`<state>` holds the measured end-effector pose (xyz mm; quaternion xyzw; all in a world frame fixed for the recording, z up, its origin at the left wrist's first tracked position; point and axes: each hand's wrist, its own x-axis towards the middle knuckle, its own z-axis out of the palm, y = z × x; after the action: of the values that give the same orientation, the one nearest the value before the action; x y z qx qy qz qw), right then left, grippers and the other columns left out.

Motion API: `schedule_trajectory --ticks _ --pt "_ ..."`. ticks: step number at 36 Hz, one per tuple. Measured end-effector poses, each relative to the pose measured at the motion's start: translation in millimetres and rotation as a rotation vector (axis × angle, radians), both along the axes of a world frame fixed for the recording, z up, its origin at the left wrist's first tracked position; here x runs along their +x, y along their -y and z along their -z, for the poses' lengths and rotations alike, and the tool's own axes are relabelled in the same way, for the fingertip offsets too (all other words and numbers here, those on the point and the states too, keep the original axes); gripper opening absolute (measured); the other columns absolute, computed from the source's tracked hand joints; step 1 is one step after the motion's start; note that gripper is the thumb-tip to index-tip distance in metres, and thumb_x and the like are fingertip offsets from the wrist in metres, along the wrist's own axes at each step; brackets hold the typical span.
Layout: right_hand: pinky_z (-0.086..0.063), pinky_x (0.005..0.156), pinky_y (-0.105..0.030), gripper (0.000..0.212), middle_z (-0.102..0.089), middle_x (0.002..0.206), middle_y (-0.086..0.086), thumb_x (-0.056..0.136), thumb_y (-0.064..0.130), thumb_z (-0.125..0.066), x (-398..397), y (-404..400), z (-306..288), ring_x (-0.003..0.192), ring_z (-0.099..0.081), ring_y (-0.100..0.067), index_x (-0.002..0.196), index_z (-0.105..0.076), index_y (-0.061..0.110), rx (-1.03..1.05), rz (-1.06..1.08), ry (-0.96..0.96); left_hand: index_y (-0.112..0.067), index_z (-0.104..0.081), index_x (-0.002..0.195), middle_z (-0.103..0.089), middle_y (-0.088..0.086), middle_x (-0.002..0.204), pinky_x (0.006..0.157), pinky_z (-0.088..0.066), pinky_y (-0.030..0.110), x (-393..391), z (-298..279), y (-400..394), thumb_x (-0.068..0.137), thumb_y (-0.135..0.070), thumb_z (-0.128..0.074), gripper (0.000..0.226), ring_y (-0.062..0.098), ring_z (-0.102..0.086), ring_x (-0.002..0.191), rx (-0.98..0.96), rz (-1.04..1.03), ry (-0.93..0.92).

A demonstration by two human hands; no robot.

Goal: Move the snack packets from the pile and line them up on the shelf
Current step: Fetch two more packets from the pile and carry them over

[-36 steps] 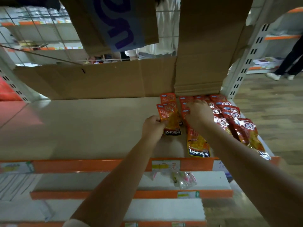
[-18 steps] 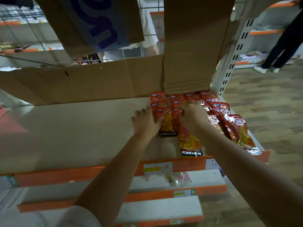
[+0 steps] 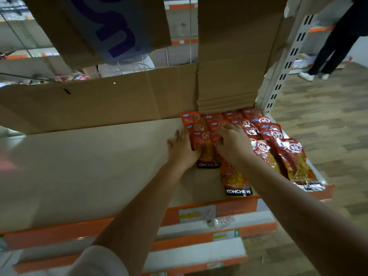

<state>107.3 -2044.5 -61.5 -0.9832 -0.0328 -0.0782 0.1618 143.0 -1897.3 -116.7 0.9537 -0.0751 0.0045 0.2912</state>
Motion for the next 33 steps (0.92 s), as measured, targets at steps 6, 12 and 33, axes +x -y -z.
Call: schedule_trajectory --ticks 6,12,33 --pt "-0.039 0.091 -0.033 0.035 -0.054 0.126 -0.006 0.090 0.017 -0.050 -5 -8 -2 0.120 -0.041 -0.025 0.124 -0.060 0.015 0.011 -0.038 0.012 -0.022 -0.011 0.149 -0.024 0.003 0.154 0.114 -0.005 0.053 4 -9 -3 0.086 -0.056 -0.052 0.082 0.030 -0.013 0.143 -0.032 0.030 -0.061" --pt "-0.038 0.091 -0.032 0.035 -0.055 0.127 -0.005 0.089 0.016 -0.051 -17 -5 -6 0.118 -0.042 -0.025 0.123 -0.061 0.018 0.004 -0.045 0.049 -0.021 -0.015 0.148 -0.030 0.008 0.151 0.116 -0.007 0.047 6 -16 -5 0.090 -0.055 -0.047 0.075 0.030 -0.019 0.142 -0.036 0.015 -0.108" --pt "-0.040 0.088 -0.037 0.036 -0.056 0.122 -0.011 0.087 0.011 -0.048 -27 -70 -1 0.114 -0.045 -0.032 0.121 -0.060 0.010 -0.057 -0.168 0.038 -0.013 -0.027 0.144 -0.030 0.006 0.149 0.107 -0.026 0.037 -64 -40 -69 0.097 -0.038 -0.037 0.054 0.024 -0.022 0.139 0.384 -0.024 0.214"
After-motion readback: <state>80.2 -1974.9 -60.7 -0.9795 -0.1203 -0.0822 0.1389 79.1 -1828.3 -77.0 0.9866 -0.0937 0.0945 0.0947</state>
